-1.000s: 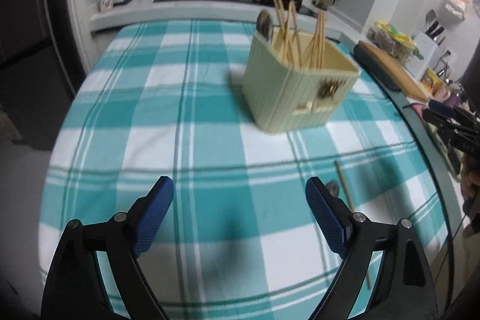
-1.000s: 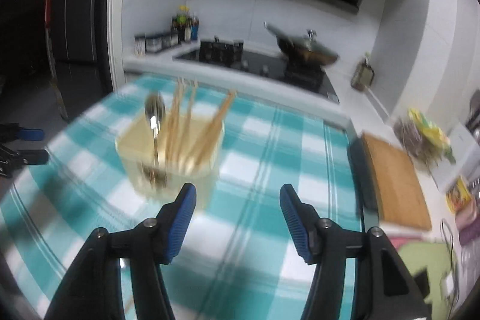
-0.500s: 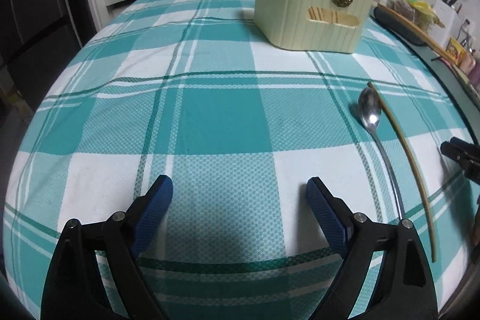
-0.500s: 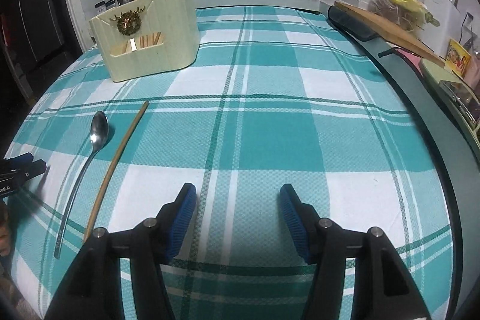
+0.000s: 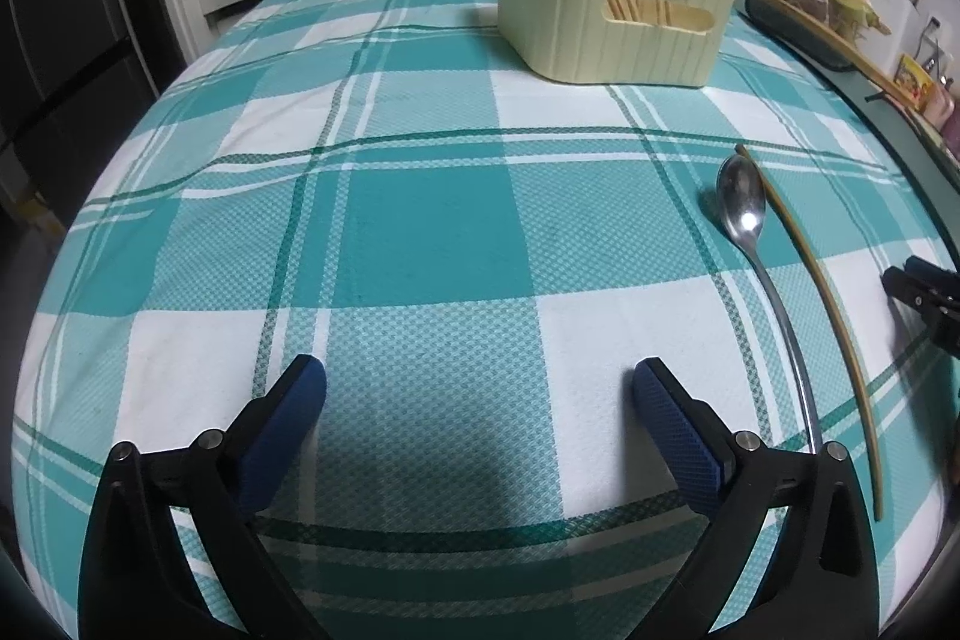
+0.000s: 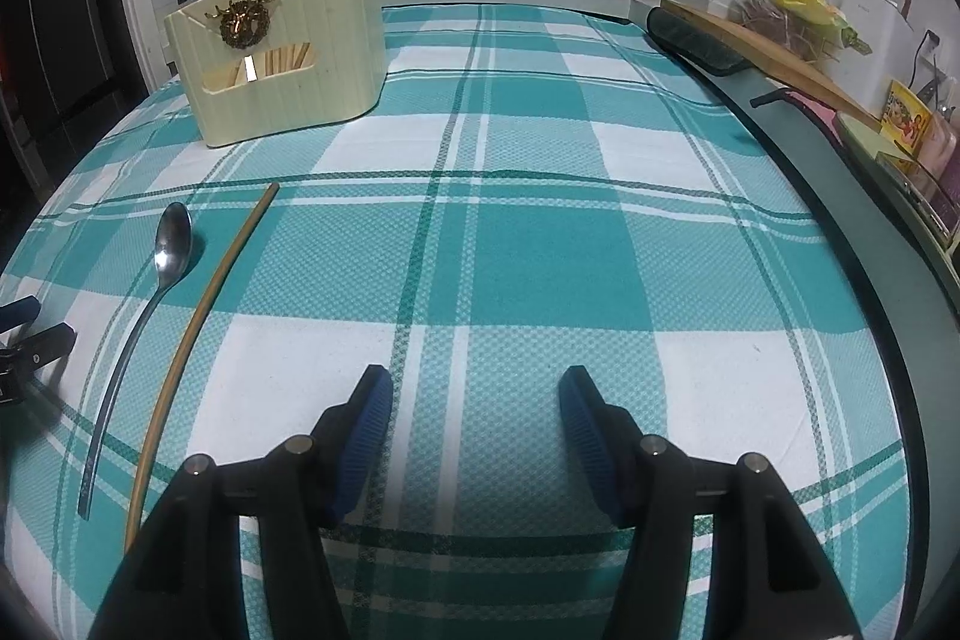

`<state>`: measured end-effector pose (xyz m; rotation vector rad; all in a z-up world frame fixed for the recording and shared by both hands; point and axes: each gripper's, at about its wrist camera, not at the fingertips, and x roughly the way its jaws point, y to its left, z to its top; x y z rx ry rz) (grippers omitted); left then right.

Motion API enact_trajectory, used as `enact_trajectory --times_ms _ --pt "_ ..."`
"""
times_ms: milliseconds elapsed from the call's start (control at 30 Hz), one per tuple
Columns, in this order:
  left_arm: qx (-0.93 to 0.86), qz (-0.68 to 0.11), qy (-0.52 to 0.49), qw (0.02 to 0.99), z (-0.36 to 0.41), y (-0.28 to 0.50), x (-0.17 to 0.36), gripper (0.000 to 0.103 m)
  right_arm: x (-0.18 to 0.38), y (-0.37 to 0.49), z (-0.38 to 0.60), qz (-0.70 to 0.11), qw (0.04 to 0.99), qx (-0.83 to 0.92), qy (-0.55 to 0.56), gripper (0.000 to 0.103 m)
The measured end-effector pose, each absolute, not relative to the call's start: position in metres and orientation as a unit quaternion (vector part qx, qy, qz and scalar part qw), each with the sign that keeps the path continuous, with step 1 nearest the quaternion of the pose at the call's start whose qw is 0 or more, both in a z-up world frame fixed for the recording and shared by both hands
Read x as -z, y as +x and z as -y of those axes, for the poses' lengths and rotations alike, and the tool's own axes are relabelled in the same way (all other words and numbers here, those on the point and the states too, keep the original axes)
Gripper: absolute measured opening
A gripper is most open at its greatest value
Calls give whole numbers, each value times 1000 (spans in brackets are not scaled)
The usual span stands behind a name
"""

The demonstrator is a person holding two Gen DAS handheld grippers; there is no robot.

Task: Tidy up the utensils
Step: 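Withdraw both grippers toward the small spoon and last chopstick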

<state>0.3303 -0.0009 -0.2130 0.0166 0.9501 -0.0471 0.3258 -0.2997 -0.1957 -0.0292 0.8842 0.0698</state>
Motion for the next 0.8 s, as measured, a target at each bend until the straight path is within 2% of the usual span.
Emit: enact_trajectory --times_ms 333,500,700,800 --pt "20 -456 8 889 1 330 212 102 196 326 300 -428 903 -34 -15 60" --pt "81 -430 -31 899 28 320 185 102 196 326 300 -427 903 -34 -14 60" --pt "87 -431 61 896 92 335 192 102 196 326 300 -427 903 -34 -14 60" --pt "76 -445 75 889 100 342 208 97 196 326 301 -427 903 -35 -13 60"
